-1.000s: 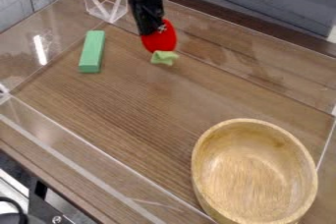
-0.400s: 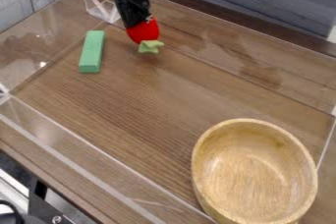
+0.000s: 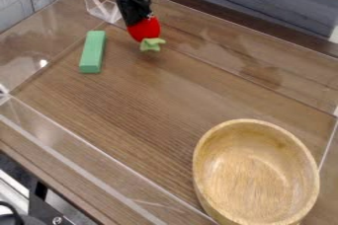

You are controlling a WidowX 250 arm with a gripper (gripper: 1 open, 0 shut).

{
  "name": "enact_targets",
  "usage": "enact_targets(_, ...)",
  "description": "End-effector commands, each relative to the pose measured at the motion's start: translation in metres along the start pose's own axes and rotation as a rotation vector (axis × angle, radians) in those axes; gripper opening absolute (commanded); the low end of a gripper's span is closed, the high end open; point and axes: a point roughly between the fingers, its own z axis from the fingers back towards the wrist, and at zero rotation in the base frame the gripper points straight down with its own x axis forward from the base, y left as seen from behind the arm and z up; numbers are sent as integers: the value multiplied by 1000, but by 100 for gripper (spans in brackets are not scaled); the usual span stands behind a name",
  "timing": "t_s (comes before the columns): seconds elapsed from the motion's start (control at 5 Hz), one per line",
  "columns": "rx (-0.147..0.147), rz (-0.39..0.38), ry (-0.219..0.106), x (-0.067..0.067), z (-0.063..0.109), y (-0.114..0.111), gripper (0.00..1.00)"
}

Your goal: Move the red object to the left side of the table

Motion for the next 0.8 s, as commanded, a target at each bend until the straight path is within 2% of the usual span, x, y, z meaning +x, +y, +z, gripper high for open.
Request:
enact_targets(0.0,16,-24,-45,2,13,8,0)
enact_targets(0.2,-8,-63,-51,7,8,-3,0)
enact_targets(0.4,-29,-102,-58,12,4,-15,100)
enact_targets(0.6,-53,-159,-66,12,4,-19,0)
